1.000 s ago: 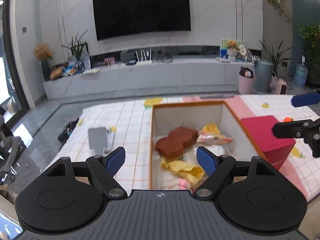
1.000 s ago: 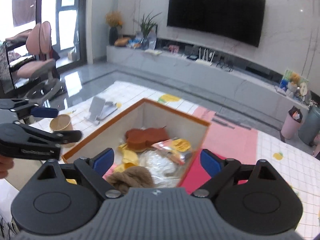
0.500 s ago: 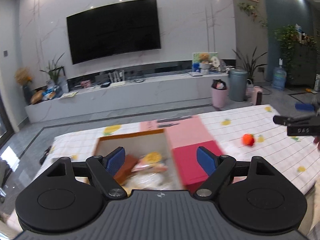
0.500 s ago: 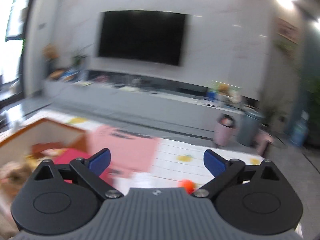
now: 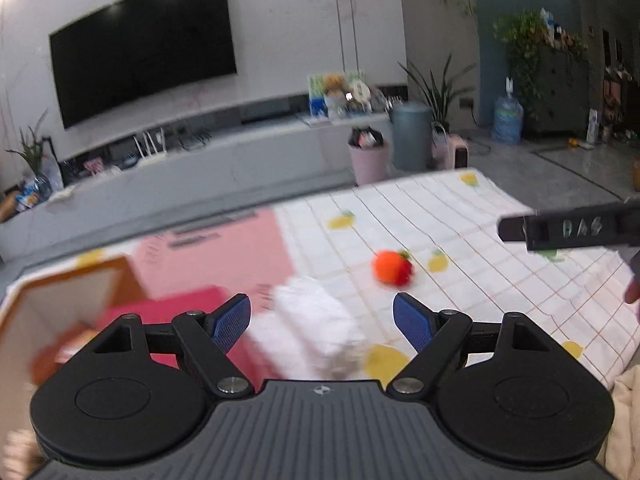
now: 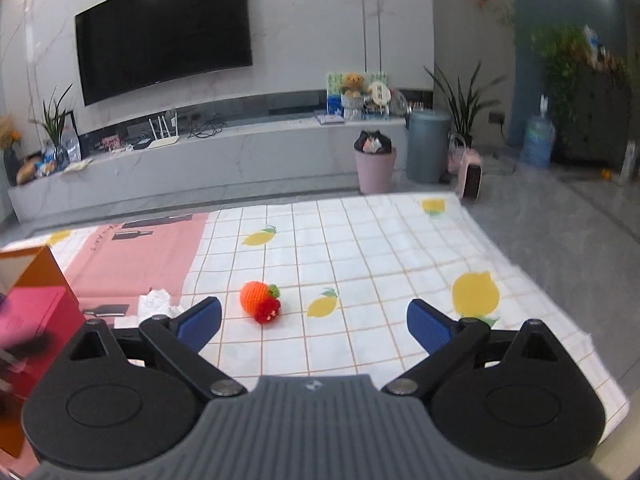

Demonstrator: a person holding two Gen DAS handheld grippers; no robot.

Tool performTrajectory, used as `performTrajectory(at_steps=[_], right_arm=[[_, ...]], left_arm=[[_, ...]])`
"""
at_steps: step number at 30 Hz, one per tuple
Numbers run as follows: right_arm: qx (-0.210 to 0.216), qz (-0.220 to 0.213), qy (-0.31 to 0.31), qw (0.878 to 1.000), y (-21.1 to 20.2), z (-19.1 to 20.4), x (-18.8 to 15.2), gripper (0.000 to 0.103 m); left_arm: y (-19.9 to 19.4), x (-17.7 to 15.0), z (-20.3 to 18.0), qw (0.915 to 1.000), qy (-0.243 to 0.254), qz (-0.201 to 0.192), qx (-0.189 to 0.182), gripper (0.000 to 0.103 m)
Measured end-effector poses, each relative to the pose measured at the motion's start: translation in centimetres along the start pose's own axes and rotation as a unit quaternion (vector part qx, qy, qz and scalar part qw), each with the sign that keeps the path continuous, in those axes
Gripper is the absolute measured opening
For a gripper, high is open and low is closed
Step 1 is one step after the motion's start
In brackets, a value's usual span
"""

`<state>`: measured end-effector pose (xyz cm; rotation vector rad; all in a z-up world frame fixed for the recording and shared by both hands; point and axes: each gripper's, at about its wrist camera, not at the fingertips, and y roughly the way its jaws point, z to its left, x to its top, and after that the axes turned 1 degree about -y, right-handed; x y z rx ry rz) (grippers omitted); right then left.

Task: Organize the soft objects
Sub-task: 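Withdraw both tools from the box toward the white tissue and orange fruit, then grasp the white tissue bundle with the left tool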

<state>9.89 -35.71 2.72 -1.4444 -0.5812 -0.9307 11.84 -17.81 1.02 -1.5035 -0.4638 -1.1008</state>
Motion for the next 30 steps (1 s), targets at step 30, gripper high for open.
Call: performTrajectory(at_steps=[30], right_arm=[[-0.041,0.043,0.025,0.998,3.1,-1.9,-0.5,0.097]], left_arm=[[13.5,-3.6,-3.4,0.9238,-0.2,0.08,0.316,0.1]])
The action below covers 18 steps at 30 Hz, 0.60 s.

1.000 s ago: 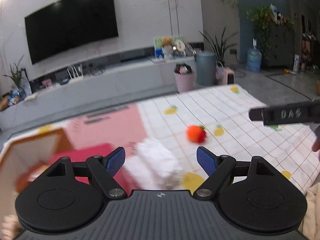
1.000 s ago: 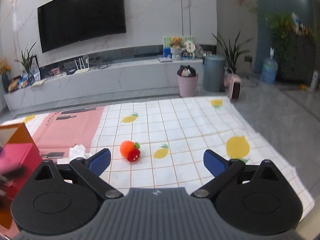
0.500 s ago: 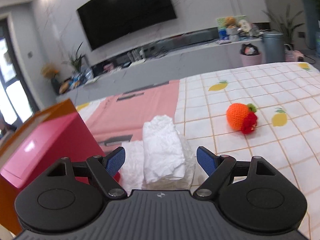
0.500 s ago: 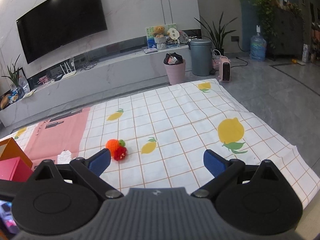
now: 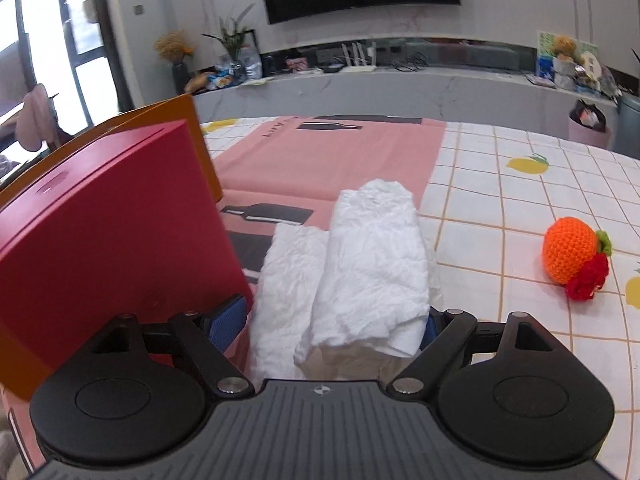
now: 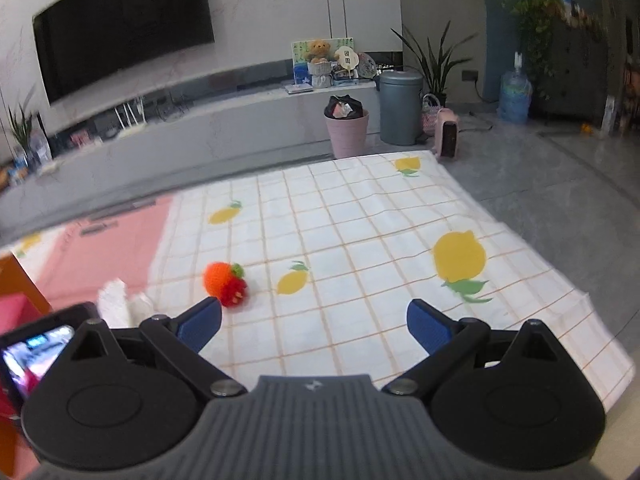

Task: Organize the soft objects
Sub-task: 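Grasp the white tissue bundle with the left tool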

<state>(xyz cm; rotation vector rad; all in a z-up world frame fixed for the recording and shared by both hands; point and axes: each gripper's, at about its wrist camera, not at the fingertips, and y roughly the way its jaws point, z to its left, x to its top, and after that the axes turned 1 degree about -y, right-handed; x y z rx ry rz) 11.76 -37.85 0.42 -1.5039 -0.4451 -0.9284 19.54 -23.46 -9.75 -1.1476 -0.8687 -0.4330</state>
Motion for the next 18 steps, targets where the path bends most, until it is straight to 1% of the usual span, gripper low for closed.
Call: performTrajectory(at_steps=[1,2,4,5,6,7,8,10,11,12,13,15,18], right_arm=[[-0.004,0.001,-0.007,1.0,0.0,0.1,-0.1,0.097],[-0.003,0.002,-0.008,1.0,0.1,0.1,-0.1,0.097],[0.004,0.006,0.001,1.0,0.2,-0.1,-0.1,0.097],[0.005,0.007,0.004,1.0,0.2,-0.2,-0.1,0.097],[0.005,0.007,0.005,1.0,0.3,-0.2,-0.2,0.097],[0.004,0.007,0.004,1.0,0.2,-0.2,-0.2,0.097],[0.004,0.007,0.002,1.0,0.3,-0.2,-0.2,0.097],[0.006,0.009,0.002,1.0,0.3,-0.1,-0.3,0.097],[0.007,0.01,0.003,1.0,0.4,-0.1,-0.3,0.097],[0.009,0.012,0.003,1.0,0.4,-0.1,-0.3,0.097],[0.012,0.013,0.003,1.0,0.5,0.0,-0.4,0.097],[0.016,0.014,0.0,1.0,0.5,0.3,-0.4,0.097],[0.024,0.018,-0.005,1.0,0.8,0.7,-0.7,0.097]], left_arm=[[-0.1,-0.3,0.2,0.9999,-0.011,-0.002,-0.003,0.1],[-0.2,-0.5,0.6,0.9996,-0.023,-0.003,-0.014,0.099],[-0.1,-0.6,2.2,0.9962,-0.062,0.005,-0.062,0.083],[-0.3,-0.7,2.5,0.9961,-0.051,0.003,-0.072,0.081],[-0.4,-0.7,2.6,0.9956,-0.037,-0.002,-0.086,0.072],[-0.5,-0.8,2.8,0.9946,-0.027,-0.005,-0.1,0.067],[-0.5,-0.8,3.0,0.9937,-0.016,-0.007,-0.11,0.064],[-0.7,-0.9,3.6,0.991,0.0,-0.008,-0.134,0.052],[-0.9,-1.1,3.9,0.9896,0.008,-0.009,-0.143,0.049],[-1.1,-1.2,4.2,0.9883,0.014,-0.01,-0.152,0.042],[-1.2,-1.3,4.4,0.987,0.021,-0.01,-0.159,0.039],[-1.6,-1.7,4.9,0.9847,0.032,-0.011,-0.171,0.036],[-2.0,-2.1,5.9,0.9812,0.041,-0.005,-0.189,0.036]])
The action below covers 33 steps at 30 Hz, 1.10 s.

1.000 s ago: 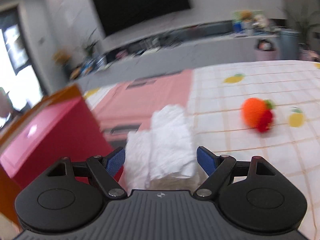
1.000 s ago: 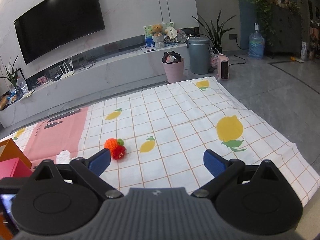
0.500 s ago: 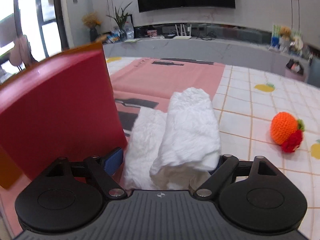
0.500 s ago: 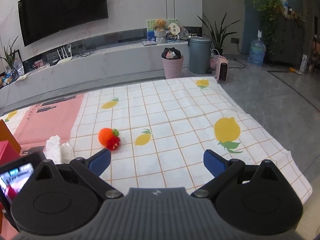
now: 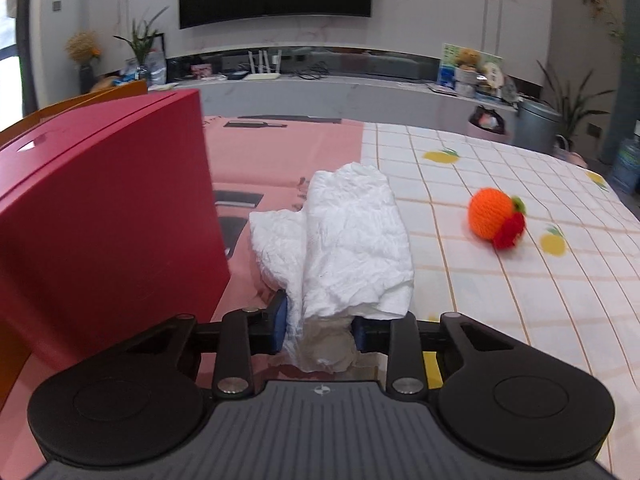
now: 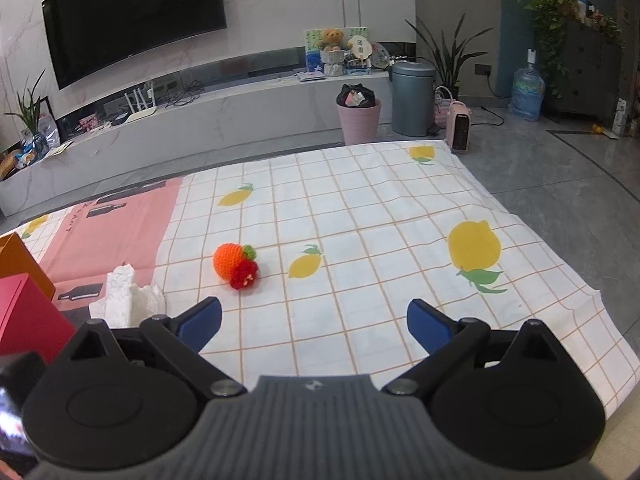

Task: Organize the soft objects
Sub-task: 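Grasp the white tissue bundle with the left tool, then grasp the orange crocheted fruit with the right tool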

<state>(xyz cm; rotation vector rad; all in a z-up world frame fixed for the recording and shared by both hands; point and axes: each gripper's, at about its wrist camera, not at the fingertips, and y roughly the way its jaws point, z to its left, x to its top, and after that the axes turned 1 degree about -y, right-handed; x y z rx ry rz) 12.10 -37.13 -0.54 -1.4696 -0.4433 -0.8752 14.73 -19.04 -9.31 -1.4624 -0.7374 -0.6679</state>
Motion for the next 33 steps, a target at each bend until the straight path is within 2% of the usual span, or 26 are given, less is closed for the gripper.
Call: performTrajectory(at_steps=[5,8,9,16,19,23,25,28,33], right_arm=[[0.036,-0.001,-0.008,0.999,0.6,1.0,-0.4,0.097],[0.099,0.046,0.017,0.994,2.9,1.1,-0.8,0.097],[0.106,0.055,0.026,0.992,3.7,1.3,-1.0,0.097],[0.082,0.025,-0.019,0.996,8.8,3.9,-2.9,0.097],[0.06,0.039,-0.03,0.997,11.5,4.9,-3.6,0.099],[0.043,0.001,-0.101,0.994,13.4,6.9,-4.1,0.101],[0.05,-0.009,-0.1,0.994,14.3,7.2,-3.7,0.101],[0.033,-0.009,-0.086,0.996,15.8,7.3,-2.5,0.101],[0.032,-0.009,-0.085,0.996,17.5,7.4,-1.0,0.101]], left_arm=[[-2.0,-1.3,1.3,0.9993,0.022,0.0,-0.031,0.035],[-2.8,-2.1,1.6,0.9988,0.033,-0.007,-0.037,0.036],[-3.0,-2.2,1.8,0.9986,0.033,-0.005,-0.04,0.036],[-3.2,-2.4,2.7,0.998,0.032,-0.007,-0.054,0.036],[-3.1,-2.5,2.7,0.9983,0.024,-0.011,-0.052,0.036],[-3.2,-2.9,2.7,0.9984,0.023,-0.019,-0.048,0.036],[-3.3,-3.1,2.8,0.9983,0.024,-0.022,-0.048,0.036],[-3.4,-3.5,2.7,0.9983,0.025,-0.027,-0.045,0.036],[-3.5,-3.6,2.7,0.9984,0.024,-0.03,-0.042,0.036]])
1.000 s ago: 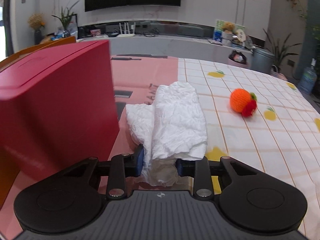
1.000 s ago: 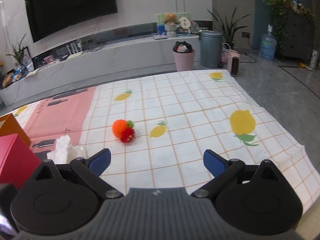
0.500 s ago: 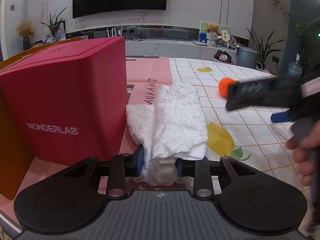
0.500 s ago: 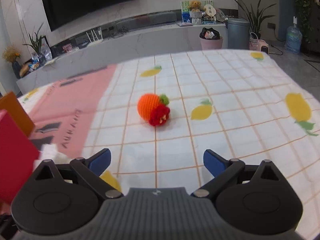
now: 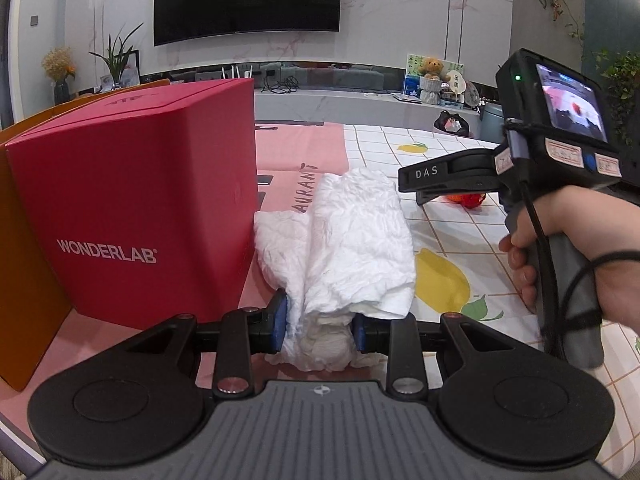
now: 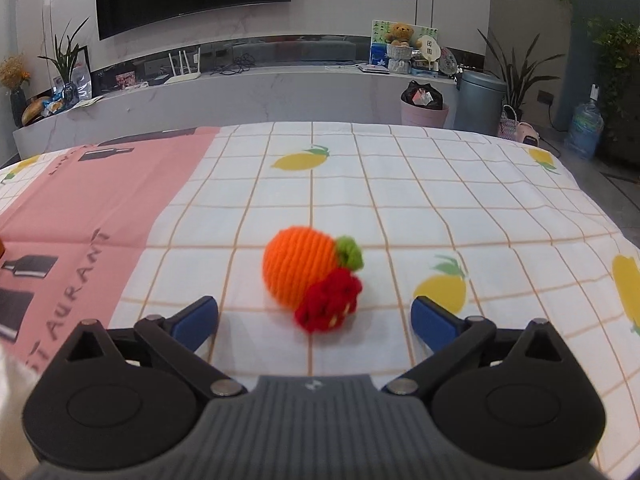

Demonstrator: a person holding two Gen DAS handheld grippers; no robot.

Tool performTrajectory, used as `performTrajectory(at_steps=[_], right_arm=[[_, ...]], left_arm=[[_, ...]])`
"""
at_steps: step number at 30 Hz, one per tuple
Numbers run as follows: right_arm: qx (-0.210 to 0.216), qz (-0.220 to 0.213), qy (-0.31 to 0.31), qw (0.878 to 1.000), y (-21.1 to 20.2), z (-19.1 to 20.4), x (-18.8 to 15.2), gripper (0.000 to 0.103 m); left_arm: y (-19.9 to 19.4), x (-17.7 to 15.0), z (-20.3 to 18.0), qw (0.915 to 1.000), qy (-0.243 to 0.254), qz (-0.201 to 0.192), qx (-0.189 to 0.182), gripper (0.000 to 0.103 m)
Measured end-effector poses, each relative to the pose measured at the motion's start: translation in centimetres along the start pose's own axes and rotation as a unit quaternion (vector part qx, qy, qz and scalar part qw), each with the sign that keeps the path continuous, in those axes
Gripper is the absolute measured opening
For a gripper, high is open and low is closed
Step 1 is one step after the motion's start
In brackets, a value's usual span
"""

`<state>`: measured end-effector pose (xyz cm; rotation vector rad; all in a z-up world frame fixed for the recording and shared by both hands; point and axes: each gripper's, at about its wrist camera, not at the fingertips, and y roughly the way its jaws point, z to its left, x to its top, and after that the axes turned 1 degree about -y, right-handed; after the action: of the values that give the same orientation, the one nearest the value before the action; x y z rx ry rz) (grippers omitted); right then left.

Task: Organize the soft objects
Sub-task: 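Grasp the orange crocheted fruit with the right tool, then lift the white tissue and orange fruit and carry both toward the box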

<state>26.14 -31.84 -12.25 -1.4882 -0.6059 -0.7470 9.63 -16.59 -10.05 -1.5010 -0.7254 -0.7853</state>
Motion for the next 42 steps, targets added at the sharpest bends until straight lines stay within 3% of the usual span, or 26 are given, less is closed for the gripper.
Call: performTrajectory(at_steps=[8,15,17,18,19,22,25,31,32,34,36,39,42], right_arm=[[0.007,-0.001,-0.01,1.0,1.1,-0.2,1.1,0.1],[0.04,-0.026,-0.038,0.998,0.4,0.6,1.1,0.047],[0.041,-0.028,-0.041,0.998,0.3,0.6,1.0,0.046],[0.042,-0.028,-0.042,0.998,0.2,0.7,1.0,0.046],[0.044,-0.028,-0.044,0.998,0.2,0.7,1.0,0.046],[0.045,-0.028,-0.045,0.998,0.2,0.8,0.9,0.046],[0.045,-0.028,-0.044,0.998,0.2,0.8,0.9,0.046],[0.048,-0.028,-0.04,0.998,0.2,0.7,0.9,0.046],[0.049,-0.028,-0.04,0.998,0.2,0.7,0.9,0.046],[0.049,-0.028,-0.04,0.998,0.1,0.7,0.9,0.046],[0.048,-0.028,-0.04,0.998,0.1,0.7,0.9,0.046],[0.048,-0.028,-0.04,0.998,0.1,0.7,0.9,0.046],[0.048,-0.029,-0.043,0.998,0.0,0.8,0.8,0.046]], left_arm=[[-0.1,-0.1,-0.1,1.0,0.003,-0.003,0.0,0.036],[-0.2,-0.5,0.1,1.0,0.001,-0.01,-0.002,0.036],[-0.3,-0.5,0.3,0.9999,-0.003,-0.01,-0.007,0.038],[-0.3,-0.6,0.3,0.9999,-0.001,-0.013,-0.003,0.053],[-0.3,-0.7,0.4,0.9998,0.004,-0.017,0.006,0.076],[-0.2,-0.9,0.5,0.9999,-0.004,-0.016,0.005,0.095],[0.2,-0.3,-0.3,0.9998,-0.006,-0.002,0.019,0.103],[0.8,0.3,-1.3,0.9989,-0.025,0.008,0.038,0.103],[0.7,0.3,-1.4,0.9991,-0.025,0.006,0.034,0.101],[0.0,-0.2,-1.4,0.9993,-0.018,-0.008,0.031,0.064],[-0.6,-0.7,-1.3,0.9995,-0.019,-0.019,0.014,0.042],[-1.4,-1.4,-1.1,0.9993,-0.018,-0.029,0.011,0.031],[-2.4,-1.1,-0.2,0.9972,-0.062,-0.042,0.008,0.026]])
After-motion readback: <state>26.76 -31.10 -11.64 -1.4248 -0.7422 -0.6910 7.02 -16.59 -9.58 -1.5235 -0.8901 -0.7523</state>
